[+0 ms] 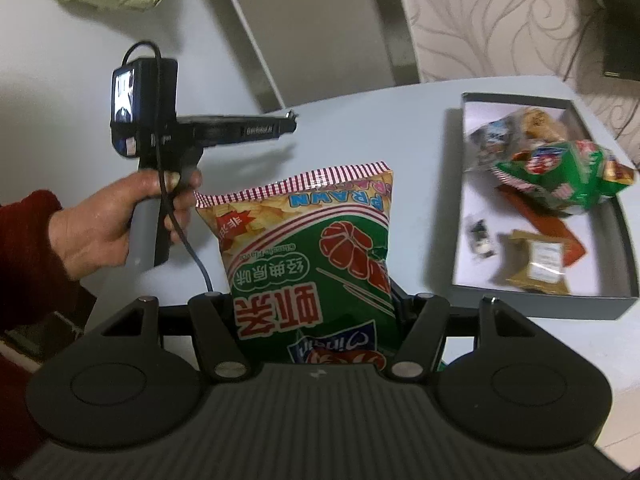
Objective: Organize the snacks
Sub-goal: 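Carry the gold candy into the gray box and open left tool while right holds the bag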
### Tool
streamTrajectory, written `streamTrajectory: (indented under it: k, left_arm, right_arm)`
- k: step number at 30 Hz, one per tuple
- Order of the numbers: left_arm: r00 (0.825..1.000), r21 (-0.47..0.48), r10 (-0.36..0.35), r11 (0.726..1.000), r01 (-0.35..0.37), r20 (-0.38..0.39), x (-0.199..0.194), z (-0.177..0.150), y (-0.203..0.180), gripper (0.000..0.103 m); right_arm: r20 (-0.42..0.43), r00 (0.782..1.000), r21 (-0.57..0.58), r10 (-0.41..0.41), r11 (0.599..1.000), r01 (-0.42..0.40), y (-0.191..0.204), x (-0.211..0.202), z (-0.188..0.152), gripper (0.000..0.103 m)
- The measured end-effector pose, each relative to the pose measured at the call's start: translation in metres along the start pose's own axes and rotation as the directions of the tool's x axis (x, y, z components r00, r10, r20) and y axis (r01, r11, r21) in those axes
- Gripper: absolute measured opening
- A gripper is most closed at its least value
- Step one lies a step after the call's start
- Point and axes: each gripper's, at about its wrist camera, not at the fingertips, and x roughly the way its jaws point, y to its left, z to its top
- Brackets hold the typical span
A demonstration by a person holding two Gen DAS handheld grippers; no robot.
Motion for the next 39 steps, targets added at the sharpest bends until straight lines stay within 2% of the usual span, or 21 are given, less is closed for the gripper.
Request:
streamTrajectory:
  k: [7, 12, 15, 20, 23, 24, 25, 27, 29, 36, 39]
  left_arm:
    - [0.990, 0.049, -0.128, 0.991, 0.125, 0.064, 0.015, 0.046, -0.072, 0.026]
    - [0.977, 0.079, -0.206, 0.976, 0.202, 0.054, 0.035, 0.060, -0.129, 0.026]
    - [0.973, 0.109, -0.229, 0.968, 0.225, 0.029, 0.053, 0.061, -0.162, 0.026]
    - [0.977, 0.156, -0.212, 0.965, 0.211, -0.009, 0.083, 0.055, -0.195, 0.026]
    - [0.979, 0.176, -0.204, 0.963, 0.205, -0.022, 0.095, 0.054, -0.202, 0.027]
    - [0.978, 0.184, -0.208, 0.960, 0.209, -0.024, 0.095, 0.052, -0.202, 0.031]
    - [0.979, 0.190, -0.203, 0.961, 0.202, -0.014, 0.094, 0.050, -0.203, 0.037]
    - [0.982, 0.191, -0.185, 0.965, 0.178, 0.020, 0.088, 0.049, -0.201, 0.069]
    - [0.980, 0.167, -0.195, 0.969, 0.184, 0.049, 0.083, 0.048, -0.198, 0.076]
    - [0.976, 0.130, -0.202, 0.973, 0.190, 0.086, 0.061, 0.052, -0.180, 0.076]
    - [0.978, 0.099, -0.180, 0.980, 0.170, 0.104, 0.046, 0.052, -0.163, 0.076]
  right_arm:
    - [0.065, 0.996, 0.059, -0.059, 0.997, 0.055, -0.028, -0.041, -0.005, 0.068]
    - [0.091, 0.990, 0.112, -0.107, 0.989, 0.097, -0.048, -0.066, -0.017, 0.068]
    - [0.097, 0.986, 0.145, -0.137, 0.982, 0.122, -0.060, -0.078, -0.026, 0.068]
    - [0.101, 0.978, 0.188, -0.180, 0.969, 0.159, -0.077, -0.099, -0.038, 0.068]
    - [0.093, 0.976, 0.205, -0.198, 0.963, 0.176, -0.088, -0.102, -0.041, 0.068]
    - [0.089, 0.975, 0.206, -0.202, 0.962, 0.181, -0.091, -0.103, -0.042, 0.068]
    - [0.087, 0.975, 0.206, -0.206, 0.961, 0.184, -0.091, -0.105, -0.043, 0.068]
    - [0.088, 0.973, 0.207, -0.212, 0.960, 0.190, -0.094, -0.106, -0.043, 0.068]
    - [0.092, 0.971, 0.208, -0.220, 0.958, 0.197, -0.097, -0.109, -0.043, 0.068]
    - [0.093, 0.967, 0.215, -0.235, 0.954, 0.211, -0.122, -0.097, -0.026, 0.068]
    - [0.103, 0.967, 0.193, -0.234, 0.958, 0.211, -0.130, -0.087, -0.012, 0.068]
